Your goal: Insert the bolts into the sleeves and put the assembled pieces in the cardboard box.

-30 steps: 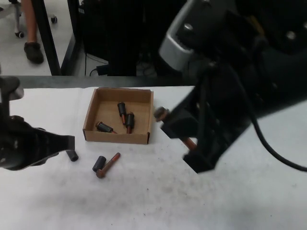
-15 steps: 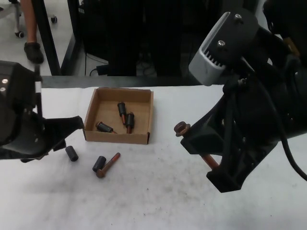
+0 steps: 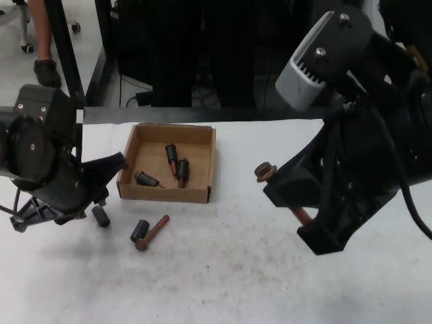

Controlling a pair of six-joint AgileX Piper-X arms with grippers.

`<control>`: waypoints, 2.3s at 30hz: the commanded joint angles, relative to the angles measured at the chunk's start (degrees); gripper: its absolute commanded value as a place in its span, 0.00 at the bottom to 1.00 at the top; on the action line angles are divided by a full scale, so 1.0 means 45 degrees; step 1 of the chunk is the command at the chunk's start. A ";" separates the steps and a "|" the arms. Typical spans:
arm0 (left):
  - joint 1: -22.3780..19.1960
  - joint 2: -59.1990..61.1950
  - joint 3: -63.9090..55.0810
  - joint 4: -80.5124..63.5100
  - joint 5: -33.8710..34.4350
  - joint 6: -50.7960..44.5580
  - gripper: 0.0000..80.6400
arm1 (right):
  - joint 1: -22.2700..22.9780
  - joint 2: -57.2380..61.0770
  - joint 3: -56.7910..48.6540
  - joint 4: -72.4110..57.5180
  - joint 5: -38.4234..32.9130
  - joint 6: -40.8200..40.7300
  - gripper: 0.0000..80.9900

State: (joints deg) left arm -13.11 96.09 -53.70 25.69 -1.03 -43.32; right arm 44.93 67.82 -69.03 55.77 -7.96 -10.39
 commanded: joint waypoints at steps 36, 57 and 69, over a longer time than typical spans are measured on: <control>-0.0646 0.0878 -0.0132 -0.0818 -0.1340 -0.2103 0.42 | -0.0664 -0.0172 -0.0025 0.0032 -0.0007 -0.0457 0.00; -0.0646 0.1664 -0.0132 -0.0850 -0.0322 -0.2103 0.29 | -0.0733 -0.0172 -0.0025 0.0032 -0.0007 -0.0635 0.00; -0.0646 0.1318 -0.0132 -0.0242 0.0943 -0.0866 0.01 | -0.0733 -0.0172 -0.0025 0.0559 0.0072 -0.0634 0.00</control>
State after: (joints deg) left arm -15.71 102.21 -54.35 21.53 0.00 -51.86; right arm 41.94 67.82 -69.03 58.06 -7.48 -12.82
